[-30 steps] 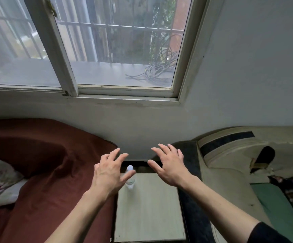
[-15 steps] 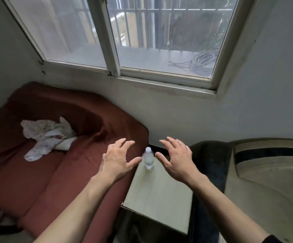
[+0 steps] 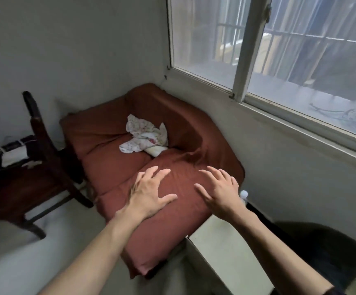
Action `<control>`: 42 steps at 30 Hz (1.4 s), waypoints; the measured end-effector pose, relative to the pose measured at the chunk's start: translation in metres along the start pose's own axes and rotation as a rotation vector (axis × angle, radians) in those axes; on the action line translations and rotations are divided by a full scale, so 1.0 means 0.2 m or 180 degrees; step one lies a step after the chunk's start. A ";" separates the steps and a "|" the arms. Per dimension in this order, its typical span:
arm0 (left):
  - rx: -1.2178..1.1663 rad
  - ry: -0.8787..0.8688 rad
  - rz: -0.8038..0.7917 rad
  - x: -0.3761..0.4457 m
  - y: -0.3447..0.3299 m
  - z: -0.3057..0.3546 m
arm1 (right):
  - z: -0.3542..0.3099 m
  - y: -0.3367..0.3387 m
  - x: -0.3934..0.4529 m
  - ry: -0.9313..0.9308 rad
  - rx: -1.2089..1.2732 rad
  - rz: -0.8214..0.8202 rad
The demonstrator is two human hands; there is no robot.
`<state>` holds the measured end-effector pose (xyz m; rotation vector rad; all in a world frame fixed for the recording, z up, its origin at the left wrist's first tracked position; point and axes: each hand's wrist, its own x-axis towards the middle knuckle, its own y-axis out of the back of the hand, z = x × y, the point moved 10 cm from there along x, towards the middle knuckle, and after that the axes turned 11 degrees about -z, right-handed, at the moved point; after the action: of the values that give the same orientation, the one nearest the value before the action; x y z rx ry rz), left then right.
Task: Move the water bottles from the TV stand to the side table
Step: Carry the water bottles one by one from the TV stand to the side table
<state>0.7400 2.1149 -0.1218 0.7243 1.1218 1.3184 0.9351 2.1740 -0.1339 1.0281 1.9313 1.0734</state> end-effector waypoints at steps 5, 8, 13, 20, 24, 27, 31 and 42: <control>-0.0196 0.0504 0.0227 -0.32 0.14 -0.53 | -0.54 -0.21 0.10 0.0483 -0.0272 -0.0184; -0.0247 0.0754 0.0337 -0.57 0.22 -0.85 | -0.94 -0.37 0.11 0.0766 -0.0331 -0.0301; -0.0469 0.1106 0.0588 -0.99 0.35 -1.37 | -1.58 -0.65 0.04 0.1262 -0.0321 -0.0402; -0.0696 0.1682 0.0867 -1.45 0.39 -1.87 | -2.20 -0.89 -0.10 0.1899 -0.0435 -0.0678; -0.0790 0.1913 0.1027 -1.60 0.44 -2.07 | -2.44 -1.01 -0.07 0.2141 -0.0519 -0.0796; -0.0795 0.2048 0.1067 -1.65 0.46 -2.18 | -2.60 -1.08 -0.05 0.2307 -0.0535 -0.0895; -0.0772 0.2239 0.1044 -1.65 0.49 -2.34 | -2.77 -1.20 0.04 0.2492 -0.0574 -0.1024; -0.0770 0.2676 0.1145 -1.41 0.80 -2.77 | -3.24 -1.32 0.56 0.2887 -0.0434 -0.1293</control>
<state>0.2006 1.7687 -0.1036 0.1680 1.4792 2.1274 0.2606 1.9598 -0.1165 0.0001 2.5407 1.5386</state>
